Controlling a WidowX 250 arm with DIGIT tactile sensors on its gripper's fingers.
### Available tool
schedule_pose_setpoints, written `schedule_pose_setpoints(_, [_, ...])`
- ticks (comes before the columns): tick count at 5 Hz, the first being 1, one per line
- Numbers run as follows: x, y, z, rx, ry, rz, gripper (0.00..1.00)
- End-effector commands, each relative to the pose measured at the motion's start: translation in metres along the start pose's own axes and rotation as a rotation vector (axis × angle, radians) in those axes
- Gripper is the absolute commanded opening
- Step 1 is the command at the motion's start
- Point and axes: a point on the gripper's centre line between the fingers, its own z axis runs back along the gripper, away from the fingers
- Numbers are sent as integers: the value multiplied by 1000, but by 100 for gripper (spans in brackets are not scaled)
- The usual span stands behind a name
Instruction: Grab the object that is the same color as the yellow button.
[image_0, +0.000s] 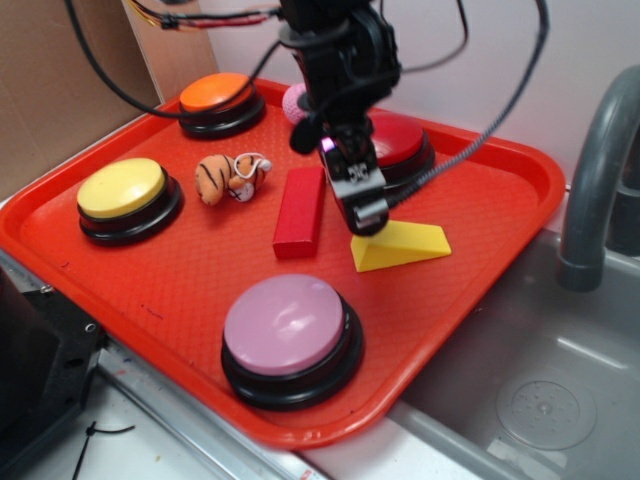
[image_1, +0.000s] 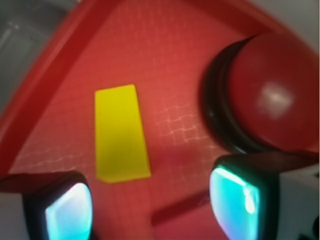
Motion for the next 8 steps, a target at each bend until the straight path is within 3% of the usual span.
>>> schedule_pose_setpoints(1, [20, -14, -9, -8, -31, -38, 100])
schedule_pose_setpoints(3, [21, -24, -25, -4, 3, -39, 100])
schedule_pose_setpoints(4, [18, -25, -31, 6, 9, -29, 0])
schedule_pose_setpoints(6, [11, -17, -13, -12, 45, 57, 0])
schedule_pose_setpoints(7, [-5, 4, 26, 11, 80, 126, 0])
schedule_pose_setpoints(8, [-31, 21, 69, 91, 64, 224, 0])
